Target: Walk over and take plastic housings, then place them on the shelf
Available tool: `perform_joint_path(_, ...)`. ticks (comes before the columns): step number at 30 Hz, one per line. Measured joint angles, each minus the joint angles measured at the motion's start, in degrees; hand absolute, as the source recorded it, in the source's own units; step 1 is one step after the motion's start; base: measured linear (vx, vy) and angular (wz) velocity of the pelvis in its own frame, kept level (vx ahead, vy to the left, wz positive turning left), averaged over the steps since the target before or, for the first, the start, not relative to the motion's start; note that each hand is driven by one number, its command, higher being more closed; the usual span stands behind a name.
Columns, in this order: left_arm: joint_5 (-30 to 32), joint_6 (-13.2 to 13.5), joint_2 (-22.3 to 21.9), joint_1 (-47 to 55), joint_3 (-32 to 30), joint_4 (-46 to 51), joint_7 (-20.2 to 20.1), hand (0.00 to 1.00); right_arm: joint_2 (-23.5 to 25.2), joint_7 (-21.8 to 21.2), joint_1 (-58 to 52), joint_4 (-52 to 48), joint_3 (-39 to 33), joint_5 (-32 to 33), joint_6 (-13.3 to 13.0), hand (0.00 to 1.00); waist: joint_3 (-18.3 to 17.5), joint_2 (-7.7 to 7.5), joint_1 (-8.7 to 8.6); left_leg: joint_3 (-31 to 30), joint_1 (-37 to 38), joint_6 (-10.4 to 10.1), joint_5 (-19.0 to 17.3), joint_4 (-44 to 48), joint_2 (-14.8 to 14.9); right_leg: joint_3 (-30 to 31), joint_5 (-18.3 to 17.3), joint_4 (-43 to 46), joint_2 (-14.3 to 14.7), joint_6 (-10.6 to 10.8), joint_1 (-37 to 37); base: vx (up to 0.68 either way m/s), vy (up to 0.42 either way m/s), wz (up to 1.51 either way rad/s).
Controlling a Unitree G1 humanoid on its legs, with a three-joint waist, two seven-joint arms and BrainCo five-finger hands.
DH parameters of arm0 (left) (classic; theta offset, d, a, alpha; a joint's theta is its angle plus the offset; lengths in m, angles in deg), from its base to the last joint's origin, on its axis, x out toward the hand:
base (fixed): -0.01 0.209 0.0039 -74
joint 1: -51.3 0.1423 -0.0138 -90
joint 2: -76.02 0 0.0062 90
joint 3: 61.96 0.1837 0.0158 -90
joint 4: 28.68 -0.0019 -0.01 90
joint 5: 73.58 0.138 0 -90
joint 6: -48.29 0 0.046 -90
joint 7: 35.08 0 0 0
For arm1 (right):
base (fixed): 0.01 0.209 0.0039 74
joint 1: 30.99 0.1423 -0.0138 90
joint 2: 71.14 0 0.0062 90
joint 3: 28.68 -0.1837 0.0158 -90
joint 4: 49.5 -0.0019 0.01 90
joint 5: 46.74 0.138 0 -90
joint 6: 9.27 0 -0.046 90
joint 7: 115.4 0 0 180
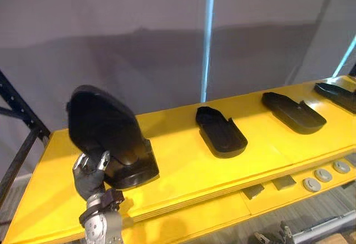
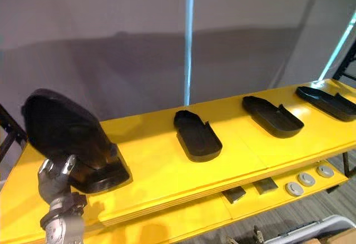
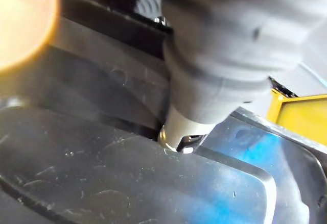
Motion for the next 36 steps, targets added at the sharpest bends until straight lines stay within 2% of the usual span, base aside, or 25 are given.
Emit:
perform_joint_path(2, -1.0, 0.0, 0.3, 0.0, -0.2, -1.4, -0.5, 1.00, 0.0, 0.9, 0.3, 5.9, -3.5, 0.3, 0.8, 0.00, -0.3, -0.36, -0.56, 2.7, 3.1, -1.6, -1.0, -5.6, 5.0, -0.2, 0.1, 0.2, -1.3, 0.0, -0.1, 0.05, 0.102, 0.08)
perform_joint_path(3, -1.4, -0.1, 0.8, -0.4, -0.2, -3.5, -0.6, 1.00, -0.4, 1.2, 0.2, 10.1, -6.5, 0.7, 0.9, 0.00, -1.0, 0.25, -1.01, 2.8, 5.9, -1.4, 1.1, -13.0, 6.8, -0.8, -0.4, 0.3, -2.1, 0.8, -0.2, 0.06, 0.128, 0.21)
perform_joint_path(4, -1.7, -0.1, 1.0, -0.8, -0.2, -4.6, -0.7, 1.00, -0.6, 1.4, 0.1, 12.0, -8.1, 0.8, 1.1, 0.00, -1.4, 1.03, -1.19, 2.5, 7.0, -1.4, 4.5, -16.7, 7.8, -1.3, -0.8, 0.3, -2.4, 1.5, -0.4, 0.07, 0.210, 0.36)
perform_joint_path(5, -1.8, -0.2, 1.6, -1.9, -0.2, -7.2, -0.8, 1.00, -1.7, 1.5, -0.1, 16.3, -11.1, 1.4, 1.7, 0.00, -2.2, 2.43, -1.66, 1.2, 9.1, -5.7, 5.0, -22.9, 6.9, -2.3, -1.2, 0.3, -3.3, 2.6, -0.5, 0.06, 0.357, 0.75)
perform_joint_path(6, -2.3, -0.5, 4.2, -4.2, -0.2, -10.5, -1.0, 1.00, -1.3, 1.2, -0.7, 20.7, -13.2, 2.3, 2.5, 0.00, -2.2, 1.71, -3.17, 0.9, 11.0, -6.2, 6.1, -29.0, 4.3, -4.6, -1.4, -0.2, -5.8, 4.0, 0.0, 0.04, 0.378, 0.75)
perform_joint_path(8, -3.4, -0.9, 7.2, -5.6, -0.1, -13.6, -1.3, 1.00, -0.5, 0.5, -0.8, 23.5, -15.0, 2.3, 3.5, 0.00, -2.3, 1.22, -3.01, 0.9, 11.7, -5.2, 7.3, -30.9, 2.5, -5.2, -1.0, -0.5, -7.4, 4.4, 0.1, 0.01, 0.265, 0.36)
perform_joint_path(9, -4.6, -1.4, 11.4, -7.0, -0.2, -17.0, -1.5, 1.00, -0.1, -0.5, -0.5, 26.3, -16.8, 2.5, 4.4, 0.00, -2.4, 0.99, -2.98, 1.1, 12.7, -4.8, 7.6, -31.7, 1.0, -5.1, -0.4, -1.2, -8.9, 5.5, 1.1, 0.00, 0.200, 0.04)
perform_joint_path(11, -5.5, -2.0, 15.1, -9.1, -0.4, -19.6, -2.0, 1.00, -0.1, -2.6, 0.0, 28.2, -17.3, 3.1, 5.8, 0.00, -2.4, 1.00, -2.99, 1.2, 13.4, -4.2, 8.0, -32.5, -0.2, -5.1, -0.2, -1.8, -9.9, 5.8, 1.8, -0.03, 0.148, 0.02)
perform_joint_path(14, -6.4, -3.2, 19.4, -12.4, 0.2, -24.0, -4.0, 1.00, -0.1, -6.0, 1.8, 29.3, -17.2, 4.5, 6.9, 0.00, -2.3, 1.05, -3.02, 1.3, 13.2, -4.0, 10.1, -35.0, -0.4, -5.2, 0.5, -2.2, -10.0, 6.9, 0.4, -0.09, 0.027, 0.01)
perform_joint_path(17, -10.0, -4.5, 21.3, -16.8, 1.2, -26.5, -5.2, 1.00, -0.3, -8.6, 4.1, 29.9, -16.1, 4.3, 7.6, 0.00, -1.2, 1.22, -3.13, 1.1, 12.8, -4.2, 14.2, -40.7, 0.4, -6.0, 1.5, -2.5, -8.6, 6.5, -2.7, -0.13, -0.032, 0.07)
perform_joint_path(19, -12.5, -5.3, 23.5, -19.6, 1.6, -28.0, -6.0, 1.00, -0.4, -9.4, 4.8, 29.9, -14.7, 4.3, 7.7, 0.00, 0.1, 1.21, -3.44, 1.0, 11.1, -4.3, 15.1, -41.3, 1.2, -6.8, 2.1, -3.5, -7.9, 6.4, -3.9, -0.11, -0.030, 0.09)
perform_joint_path(24, -18.8, -7.1, 31.2, -25.4, 4.4, -33.4, -6.7, 1.00, -1.9, -12.2, 5.3, 29.7, -12.0, 2.1, 8.5, 0.00, 4.5, 1.41, -3.97, 1.0, 6.1, -4.3, 16.5, -41.2, 1.6, -7.8, 5.4, -6.2, -7.6, 6.4, -6.7, -0.02, -0.005, 0.07)
perform_joint_path(28, -23.8, -9.3, 37.9, -28.9, 8.3, -38.8, -7.6, 1.00, -2.9, -12.8, 6.7, 30.0, -10.4, 1.7, 8.9, 0.00, 6.9, 1.54, -4.06, 0.8, 4.2, -4.5, 16.9, -41.1, 1.5, -8.2, 6.3, -7.8, -7.7, 6.6, -7.6, 0.09, 0.001, 0.05)
perform_joint_path(30, -26.7, -9.7, 43.3, -32.0, 10.8, -40.0, -8.3, 1.00, -4.2, -12.9, 7.6, 30.2, -8.1, 1.7, 9.1, 0.00, 8.4, 1.66, -3.83, 1.0, 3.4, -4.8, 17.1, -41.1, 1.6, -8.7, 6.3, -8.1, -7.5, 6.6, -7.8, 0.09, -0.001, 0.10)
perform_joint_path(33, -27.6, -10.3, 47.8, -36.6, 13.5, -42.4, -8.9, 1.00, -4.9, -13.0, 9.0, 30.4, -6.4, 1.8, 9.2, 0.00, 9.6, 1.58, -3.80, 1.0, 2.2, -5.1, 17.4, -41.1, 1.9, -8.6, 6.3, -8.0, -7.3, 6.6, -8.9, 0.05, -0.006, 0.04)
perform_joint_path(36, -27.5, -11.1, 49.8, -40.0, 14.8, -44.2, -9.7, 1.00, -5.4, -13.0, 9.8, 30.3, -5.3, 2.0, 9.2, 0.00, 10.5, 1.64, -3.90, 1.2, 1.2, -5.4, 17.5, -41.1, 2.1, -8.4, 6.3, -7.6, -7.1, 6.5, -10.2, 0.01, -0.005, -0.03)
